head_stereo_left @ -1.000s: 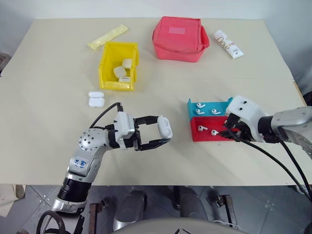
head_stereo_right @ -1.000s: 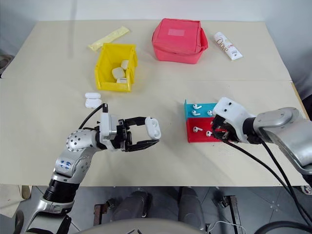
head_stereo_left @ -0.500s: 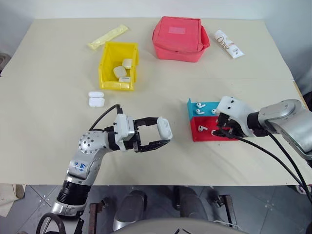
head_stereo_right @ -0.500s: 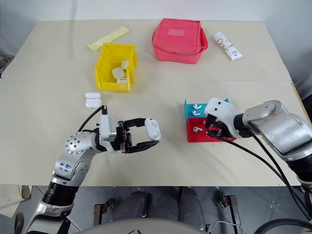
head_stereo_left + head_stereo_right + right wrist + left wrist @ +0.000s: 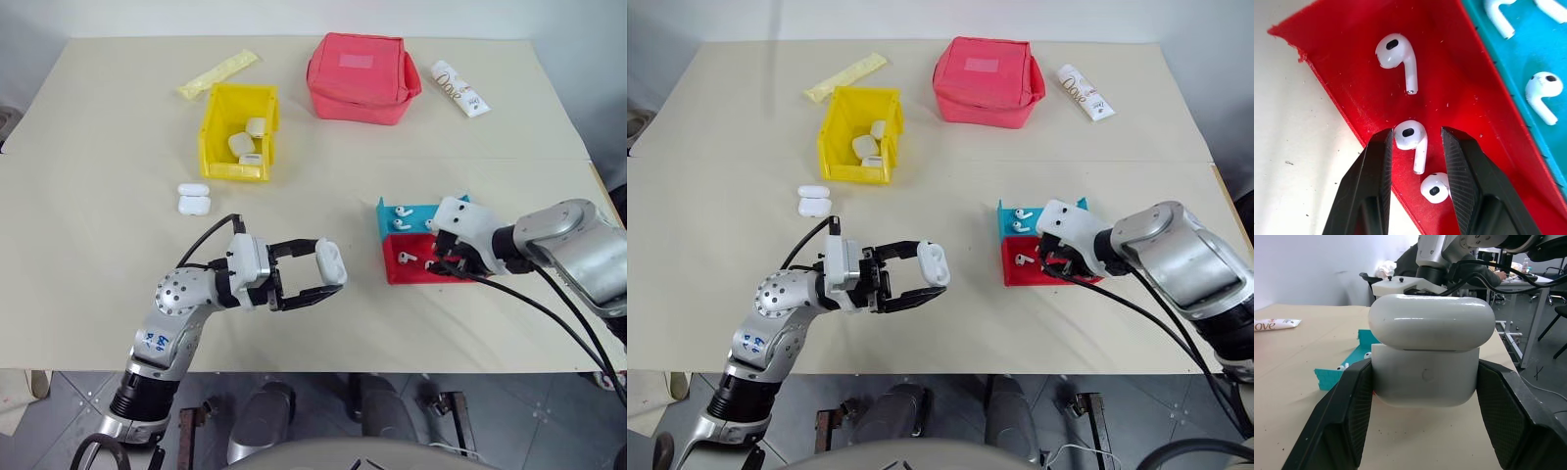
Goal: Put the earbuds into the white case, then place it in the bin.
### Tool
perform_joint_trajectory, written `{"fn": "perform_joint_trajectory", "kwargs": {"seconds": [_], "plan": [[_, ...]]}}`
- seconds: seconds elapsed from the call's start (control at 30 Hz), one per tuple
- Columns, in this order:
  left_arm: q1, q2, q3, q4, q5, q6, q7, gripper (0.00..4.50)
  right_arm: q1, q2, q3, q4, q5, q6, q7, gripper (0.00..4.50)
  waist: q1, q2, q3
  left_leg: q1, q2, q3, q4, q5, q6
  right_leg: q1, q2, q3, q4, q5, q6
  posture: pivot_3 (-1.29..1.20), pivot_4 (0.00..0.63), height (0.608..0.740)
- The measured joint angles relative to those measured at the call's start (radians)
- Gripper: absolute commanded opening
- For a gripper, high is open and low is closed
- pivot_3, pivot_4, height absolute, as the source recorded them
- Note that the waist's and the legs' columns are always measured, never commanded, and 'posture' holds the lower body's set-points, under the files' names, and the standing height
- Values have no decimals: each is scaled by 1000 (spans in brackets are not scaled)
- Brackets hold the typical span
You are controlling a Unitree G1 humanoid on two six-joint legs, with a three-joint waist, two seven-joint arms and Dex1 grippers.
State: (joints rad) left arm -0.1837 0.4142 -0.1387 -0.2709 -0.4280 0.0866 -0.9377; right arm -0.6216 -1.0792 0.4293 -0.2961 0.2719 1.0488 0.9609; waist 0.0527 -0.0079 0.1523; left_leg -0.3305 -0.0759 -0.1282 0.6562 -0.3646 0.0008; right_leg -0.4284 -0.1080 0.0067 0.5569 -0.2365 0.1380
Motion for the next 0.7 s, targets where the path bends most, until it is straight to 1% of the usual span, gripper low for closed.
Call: {"fn": "perform_joint_trajectory", "kwargs": {"seconds": [0.63,0.67,0.7], "plan": [[9,12,2,-36,0,24,28,2784,18,26,0,12,-60,-39,34,1592,0,-1,-1,0,0,0,1,0,0,0,0,0,1,0,0,0,150,740],[10,13,2,-36,0,24,29,2784,19,26,0,12,-62,-42,37,1239,0,-1,-1,0,0,0,1,0,0,0,0,0,0,0,0,0,150,740],[10,15,2,-37,0,24,29,2784,22,26,0,11,-62,-45,43,1038,0,-1,-1,0,0,0,1,0,0,0,0,0,1,0,0,0,150,740]]}}
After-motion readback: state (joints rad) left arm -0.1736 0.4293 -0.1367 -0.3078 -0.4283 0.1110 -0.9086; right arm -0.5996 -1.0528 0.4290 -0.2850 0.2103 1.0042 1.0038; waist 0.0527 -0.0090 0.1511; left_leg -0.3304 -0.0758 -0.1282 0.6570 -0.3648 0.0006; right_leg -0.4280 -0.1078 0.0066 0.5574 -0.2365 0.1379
